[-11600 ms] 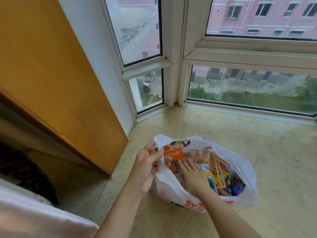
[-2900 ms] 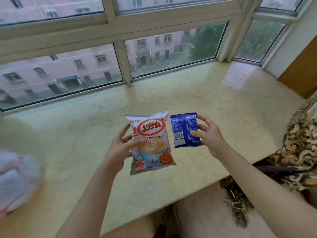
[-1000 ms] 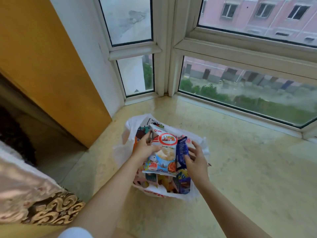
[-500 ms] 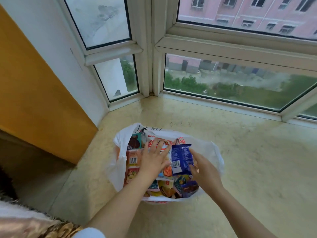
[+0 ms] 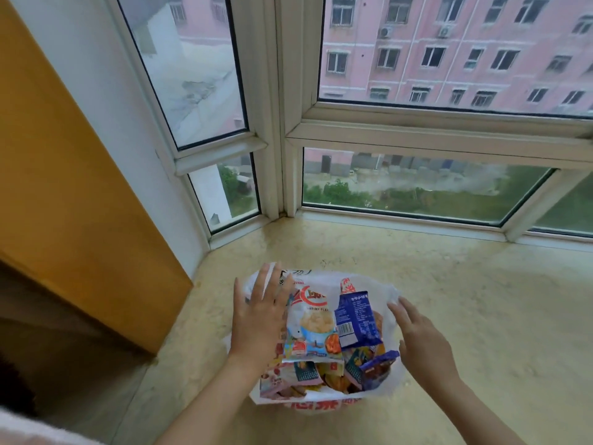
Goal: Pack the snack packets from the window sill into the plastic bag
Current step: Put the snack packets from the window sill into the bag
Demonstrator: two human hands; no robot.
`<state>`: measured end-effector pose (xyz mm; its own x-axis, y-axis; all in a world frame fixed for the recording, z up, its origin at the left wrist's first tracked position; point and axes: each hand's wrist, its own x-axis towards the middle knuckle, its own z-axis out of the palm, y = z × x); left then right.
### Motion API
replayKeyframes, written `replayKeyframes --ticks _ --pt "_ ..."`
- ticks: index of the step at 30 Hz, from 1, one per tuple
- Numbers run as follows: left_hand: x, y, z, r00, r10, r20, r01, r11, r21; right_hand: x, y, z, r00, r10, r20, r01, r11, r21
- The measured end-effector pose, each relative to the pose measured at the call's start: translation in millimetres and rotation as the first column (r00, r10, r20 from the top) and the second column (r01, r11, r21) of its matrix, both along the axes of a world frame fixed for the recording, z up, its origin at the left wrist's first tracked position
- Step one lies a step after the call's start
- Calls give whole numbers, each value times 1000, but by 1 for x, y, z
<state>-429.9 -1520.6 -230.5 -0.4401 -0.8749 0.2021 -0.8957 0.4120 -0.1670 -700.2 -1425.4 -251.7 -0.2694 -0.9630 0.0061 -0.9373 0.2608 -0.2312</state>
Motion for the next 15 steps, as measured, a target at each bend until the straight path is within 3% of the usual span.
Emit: replayKeyframes --ticks 4,7,12,15 --pt "19 7 4 988 92 -121 -82 993 90 13 1 2 983 -123 136 131 990 -50" --pt "28 14 6 963 188 -194 -158 975 159 26 4 9 933 -152 327 191 978 -89" --pt "38 23 20 949 290 -121 -263 944 197 41 4 12 792 -298 533 371 928 -31" --pt "44 22 33 931 348 -110 -318 922 223 41 7 17 766 -381 518 468 883 -44"
